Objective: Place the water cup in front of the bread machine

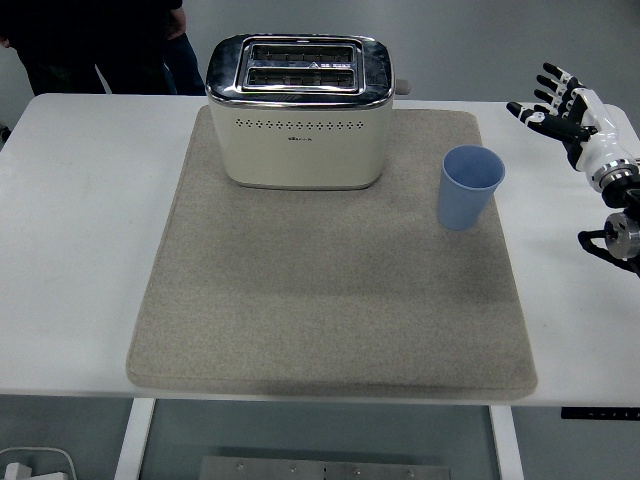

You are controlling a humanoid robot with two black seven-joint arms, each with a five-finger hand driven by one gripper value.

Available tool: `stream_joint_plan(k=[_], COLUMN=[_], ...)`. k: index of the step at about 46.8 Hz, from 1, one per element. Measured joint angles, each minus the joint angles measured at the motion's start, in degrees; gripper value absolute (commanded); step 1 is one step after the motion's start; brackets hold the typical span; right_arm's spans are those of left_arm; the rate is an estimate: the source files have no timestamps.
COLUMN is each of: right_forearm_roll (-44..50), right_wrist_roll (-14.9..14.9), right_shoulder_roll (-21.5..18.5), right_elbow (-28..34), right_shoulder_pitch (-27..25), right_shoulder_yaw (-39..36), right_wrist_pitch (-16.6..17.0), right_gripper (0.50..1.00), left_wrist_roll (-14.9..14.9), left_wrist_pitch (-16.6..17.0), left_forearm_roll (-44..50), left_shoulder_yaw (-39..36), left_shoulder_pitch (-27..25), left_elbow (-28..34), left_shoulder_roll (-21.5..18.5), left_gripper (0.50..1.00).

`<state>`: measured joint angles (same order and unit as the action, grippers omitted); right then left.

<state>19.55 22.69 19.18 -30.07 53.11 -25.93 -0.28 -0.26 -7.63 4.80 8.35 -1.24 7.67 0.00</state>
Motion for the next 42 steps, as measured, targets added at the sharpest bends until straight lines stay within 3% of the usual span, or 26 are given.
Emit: stream_joint_plan(k=[10, 17, 28, 36, 42], right_forearm_roll=[0.1, 0.2, 2.3, 9.3, 13.7], right_wrist_roll=[0.3, 2.7, 7.4, 11.8, 12.3], right_shoulder_roll=[4.4, 8.6, 18.6, 24.6, 25.9], right_elbow=[-0.1, -0.9, -10.5, -20.8, -24.3], right_shoulder_pitch=[-1.3, -3.3, -8.9, -14.2, -16.9], right_shoulder_yaw=[0.1, 0.1, 0.2, 0.2, 0.1], right_wrist_pitch=[4.9, 9.0, 13.8, 13.6, 11.7], right_gripper=[0.921, 0.921, 0.919, 0.919, 0.919], left_wrist_roll=[0.0, 0.0, 0.0, 0.0, 0.0], left_wrist_pitch=[0.0, 0.0, 0.0, 0.0, 0.0], left_forearm_roll=[0.0, 0.0, 0.0, 0.0, 0.0], left_shoulder_yaw=[0.0, 0.0, 0.0, 0.0, 0.0], left_shoulder_pitch=[0.0, 0.0, 0.0, 0.0, 0.0], left_elbow=[0.0, 0.0, 0.0, 0.0, 0.0], left_shoulder_roll=[0.0, 0.0, 0.0, 0.0, 0.0], left_gripper=[1.0, 1.0, 1.0, 1.0, 1.0])
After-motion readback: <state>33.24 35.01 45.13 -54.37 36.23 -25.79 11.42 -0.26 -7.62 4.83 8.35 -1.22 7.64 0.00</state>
